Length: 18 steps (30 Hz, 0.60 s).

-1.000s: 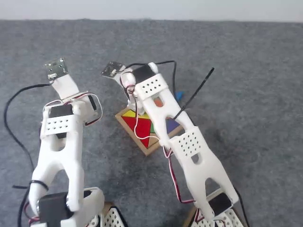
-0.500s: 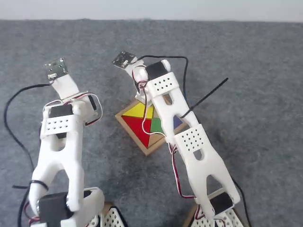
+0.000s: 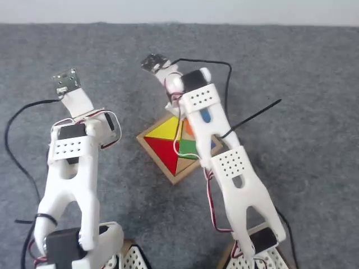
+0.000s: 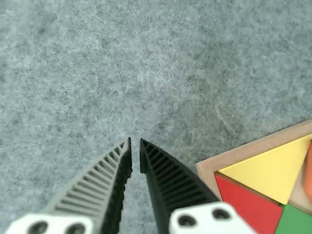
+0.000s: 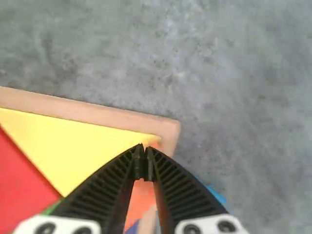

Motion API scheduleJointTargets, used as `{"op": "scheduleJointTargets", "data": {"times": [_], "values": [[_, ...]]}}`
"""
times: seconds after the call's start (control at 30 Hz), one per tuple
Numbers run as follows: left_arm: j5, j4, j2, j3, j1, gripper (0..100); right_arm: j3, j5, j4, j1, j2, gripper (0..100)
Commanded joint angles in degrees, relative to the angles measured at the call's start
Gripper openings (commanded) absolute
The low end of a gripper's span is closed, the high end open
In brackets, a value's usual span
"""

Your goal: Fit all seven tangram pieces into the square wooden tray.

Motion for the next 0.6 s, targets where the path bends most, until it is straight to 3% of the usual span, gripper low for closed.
{"op": "scheduleJointTargets", "data": {"times": [0.0, 0.23, 0.57], "values": [[-0.5, 0.5, -1.8, -2.9, -0.3, 3, -2.5, 0.7, 2.8, 4.6, -7.3, 0.6], [-0.5, 0.5, -1.8, -2.9, -0.3, 3, 9.4, 0.4, 2.9, 10.4, -9.6, 0.6], [-0.5, 0.5, -1.8, -2.9, -0.3, 3, 22.0, -2.3, 2.9, 6.1, -19.9, 0.6]]}}
